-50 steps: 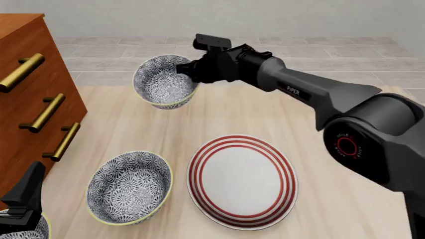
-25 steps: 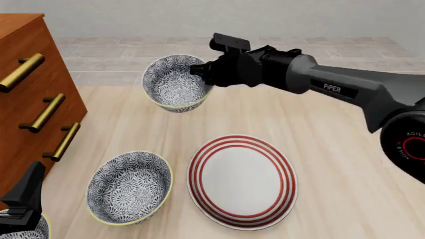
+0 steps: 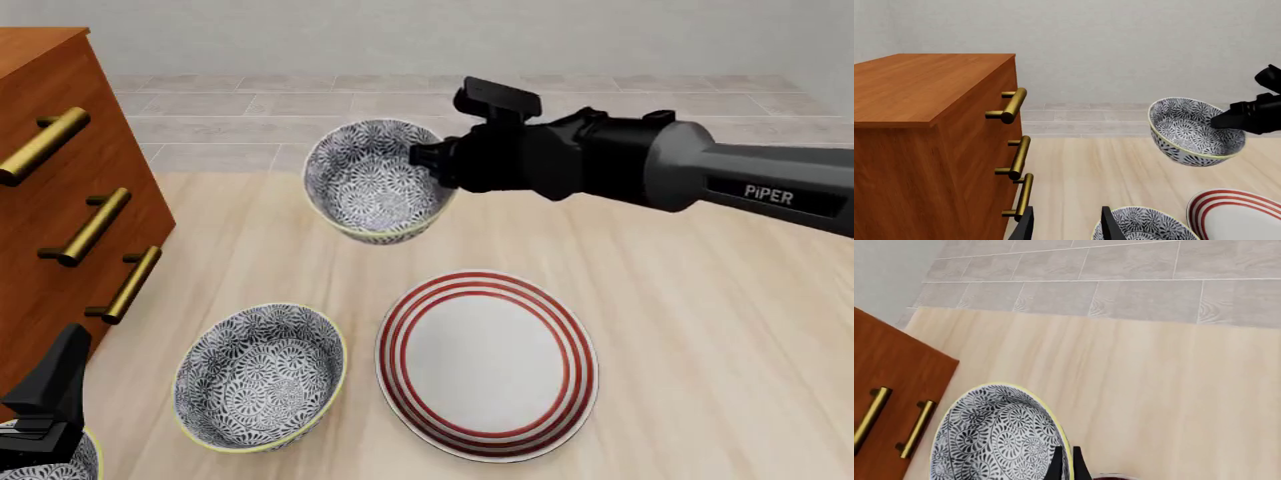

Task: Pick up the bowl and put it in the front on the plate.

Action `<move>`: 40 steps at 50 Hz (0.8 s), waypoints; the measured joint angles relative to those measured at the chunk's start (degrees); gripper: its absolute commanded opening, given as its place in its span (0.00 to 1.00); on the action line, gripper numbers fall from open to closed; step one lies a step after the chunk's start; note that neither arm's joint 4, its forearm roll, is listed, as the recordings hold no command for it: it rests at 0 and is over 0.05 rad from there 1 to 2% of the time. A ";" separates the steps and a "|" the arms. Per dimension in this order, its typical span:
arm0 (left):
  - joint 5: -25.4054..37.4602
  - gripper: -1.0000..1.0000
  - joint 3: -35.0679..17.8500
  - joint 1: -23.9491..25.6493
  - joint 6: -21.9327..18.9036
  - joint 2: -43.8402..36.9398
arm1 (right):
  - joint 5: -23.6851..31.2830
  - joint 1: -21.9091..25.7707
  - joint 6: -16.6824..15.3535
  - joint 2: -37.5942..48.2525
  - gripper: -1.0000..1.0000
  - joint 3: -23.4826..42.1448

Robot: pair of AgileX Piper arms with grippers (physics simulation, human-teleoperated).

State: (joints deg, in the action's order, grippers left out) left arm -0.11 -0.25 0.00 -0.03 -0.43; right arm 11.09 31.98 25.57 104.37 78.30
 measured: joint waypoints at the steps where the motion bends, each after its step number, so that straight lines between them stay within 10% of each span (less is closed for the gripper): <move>1: 0.00 1.00 0.00 0.00 0.00 0.00 | -0.15 -0.05 -0.03 -0.47 0.00 -0.61; 40: 0.00 1.00 0.00 0.00 0.00 0.00 | -5.12 -5.36 0.76 -16.96 0.00 -23.17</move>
State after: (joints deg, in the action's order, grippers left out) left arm -0.11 -0.25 0.00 -0.03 -0.43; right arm 5.97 26.62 26.33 87.41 55.13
